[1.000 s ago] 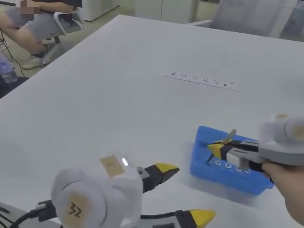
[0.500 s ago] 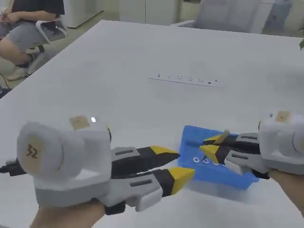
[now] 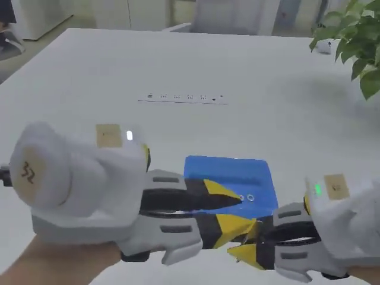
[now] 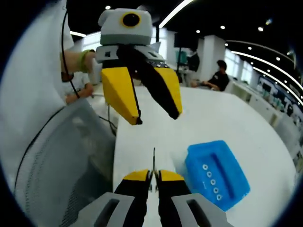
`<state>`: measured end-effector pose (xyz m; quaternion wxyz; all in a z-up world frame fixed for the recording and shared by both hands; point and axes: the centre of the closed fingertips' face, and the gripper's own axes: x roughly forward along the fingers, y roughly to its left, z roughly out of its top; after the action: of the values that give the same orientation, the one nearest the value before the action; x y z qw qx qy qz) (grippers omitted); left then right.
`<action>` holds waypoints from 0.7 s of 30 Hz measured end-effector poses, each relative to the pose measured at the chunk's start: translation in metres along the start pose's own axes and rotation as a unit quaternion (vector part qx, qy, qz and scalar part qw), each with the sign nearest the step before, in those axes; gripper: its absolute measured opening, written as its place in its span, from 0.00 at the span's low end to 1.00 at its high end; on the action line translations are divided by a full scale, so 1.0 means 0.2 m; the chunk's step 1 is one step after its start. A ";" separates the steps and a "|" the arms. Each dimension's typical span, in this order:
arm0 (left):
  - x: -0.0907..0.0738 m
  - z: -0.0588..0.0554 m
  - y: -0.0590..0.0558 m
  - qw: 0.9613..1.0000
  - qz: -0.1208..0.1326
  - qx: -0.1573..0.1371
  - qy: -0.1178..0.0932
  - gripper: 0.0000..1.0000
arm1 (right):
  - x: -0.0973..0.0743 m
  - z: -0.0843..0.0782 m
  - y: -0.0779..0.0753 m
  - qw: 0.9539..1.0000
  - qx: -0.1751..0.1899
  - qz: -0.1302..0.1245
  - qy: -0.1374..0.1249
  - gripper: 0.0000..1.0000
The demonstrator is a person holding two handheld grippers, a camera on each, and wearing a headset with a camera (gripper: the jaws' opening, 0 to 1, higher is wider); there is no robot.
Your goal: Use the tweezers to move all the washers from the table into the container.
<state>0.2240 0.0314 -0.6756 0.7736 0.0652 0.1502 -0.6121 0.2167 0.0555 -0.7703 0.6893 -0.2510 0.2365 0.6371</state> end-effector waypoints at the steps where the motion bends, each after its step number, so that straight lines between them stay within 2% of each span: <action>1: 0.02 -0.02 -0.02 1.000 -0.014 0.012 0.015 0.08 | 0.00 -0.01 0.01 1.000 -0.001 0.001 0.005 0.03; 3: 0.04 -0.05 -0.06 0.998 -0.030 0.031 0.035 0.03 | 0.01 -0.02 0.04 1.000 -0.011 0.008 0.018 0.03; 7: 0.09 -0.08 -0.08 0.997 -0.040 0.038 0.054 0.01 | 0.02 -0.09 0.05 0.997 -0.045 0.009 0.065 0.03; 9: 0.10 -0.13 -0.09 0.994 -0.044 0.065 0.083 0.01 | 0.03 -0.10 0.06 0.997 -0.040 0.010 0.068 0.03; 11: 0.11 -0.15 -0.09 0.991 -0.045 0.080 0.098 0.03 | 0.03 -0.11 0.05 0.997 -0.035 0.012 0.068 0.03; 13: 0.12 -0.16 -0.09 0.992 -0.046 0.075 0.095 0.06 | 0.03 -0.12 0.04 0.997 -0.033 0.008 0.071 0.03; 16: 0.11 -0.19 -0.07 0.990 -0.046 0.076 0.106 0.00 | 0.03 -0.12 0.03 0.997 -0.036 0.006 0.075 0.03; 21: 0.11 -0.21 -0.05 0.989 -0.045 0.080 0.116 0.00 | 0.04 -0.14 0.02 0.995 -0.043 0.009 0.085 0.03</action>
<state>0.2118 0.0203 -0.7211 0.7149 0.1900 0.1923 -0.6449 0.2131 0.0433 -0.7972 0.6497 -0.3310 0.2689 0.6293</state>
